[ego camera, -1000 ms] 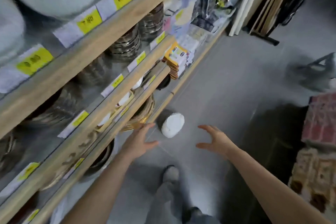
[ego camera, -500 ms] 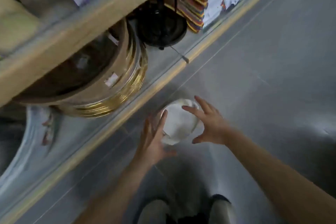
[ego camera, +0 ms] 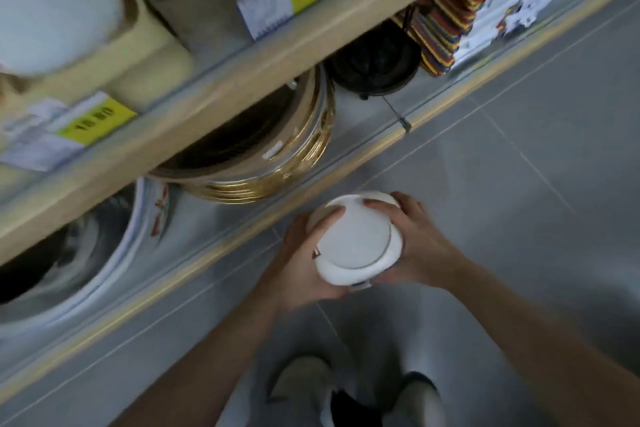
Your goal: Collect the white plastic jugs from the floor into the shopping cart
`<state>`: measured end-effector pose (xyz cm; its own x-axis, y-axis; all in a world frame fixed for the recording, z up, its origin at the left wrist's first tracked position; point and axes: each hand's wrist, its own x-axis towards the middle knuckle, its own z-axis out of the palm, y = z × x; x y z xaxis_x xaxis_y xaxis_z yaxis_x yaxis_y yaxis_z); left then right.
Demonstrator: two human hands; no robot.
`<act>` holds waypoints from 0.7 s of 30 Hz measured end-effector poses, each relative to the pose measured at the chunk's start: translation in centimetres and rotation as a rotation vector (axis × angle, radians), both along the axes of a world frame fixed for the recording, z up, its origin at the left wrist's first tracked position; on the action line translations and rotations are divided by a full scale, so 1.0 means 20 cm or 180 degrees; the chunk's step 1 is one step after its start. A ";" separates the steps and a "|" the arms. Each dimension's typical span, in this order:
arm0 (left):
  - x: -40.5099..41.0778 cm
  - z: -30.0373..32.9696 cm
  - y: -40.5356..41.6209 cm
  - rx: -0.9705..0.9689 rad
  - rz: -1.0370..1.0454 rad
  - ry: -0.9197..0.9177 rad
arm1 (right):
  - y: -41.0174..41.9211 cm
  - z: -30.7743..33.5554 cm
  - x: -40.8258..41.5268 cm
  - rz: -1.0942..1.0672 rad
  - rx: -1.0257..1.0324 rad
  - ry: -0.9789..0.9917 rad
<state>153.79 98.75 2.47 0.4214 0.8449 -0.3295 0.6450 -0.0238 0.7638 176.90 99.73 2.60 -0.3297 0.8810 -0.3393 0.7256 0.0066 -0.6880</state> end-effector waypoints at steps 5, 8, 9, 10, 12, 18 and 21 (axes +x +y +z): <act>-0.16 0.80 -0.04 -0.0014 0.0090 0.0012 | 0.02 0.84 -0.12 0.0155 -0.0289 0.0259; -0.24 1.33 -0.11 -0.0038 0.0399 -0.0062 | 0.02 1.37 -0.20 0.0253 -0.0298 0.0393; -0.26 1.50 -0.14 -0.0044 0.0477 -0.0058 | 0.02 1.52 -0.22 0.0316 -0.0273 0.0465; -0.29 1.66 -0.18 -0.0003 0.0564 -0.0086 | 0.02 1.67 -0.26 0.0391 -0.0252 0.0531; -0.34 1.94 -0.30 0.0154 0.0932 -0.0281 | 0.00 1.96 -0.34 0.0595 -0.0181 0.0566; -0.49 2.59 -0.71 0.0703 0.2228 -0.0632 | -0.15 2.57 -0.62 0.1113 0.0149 0.0960; -0.58 2.79 -0.95 0.0847 0.2964 -0.1022 | -0.28 2.73 -0.84 0.1135 -0.0139 0.1468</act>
<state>142.20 79.67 58.21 -0.4050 0.9116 -0.0703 0.2595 0.1884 0.9472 160.18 94.14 57.25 -0.7256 0.6768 -0.1237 0.3091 0.1600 -0.9375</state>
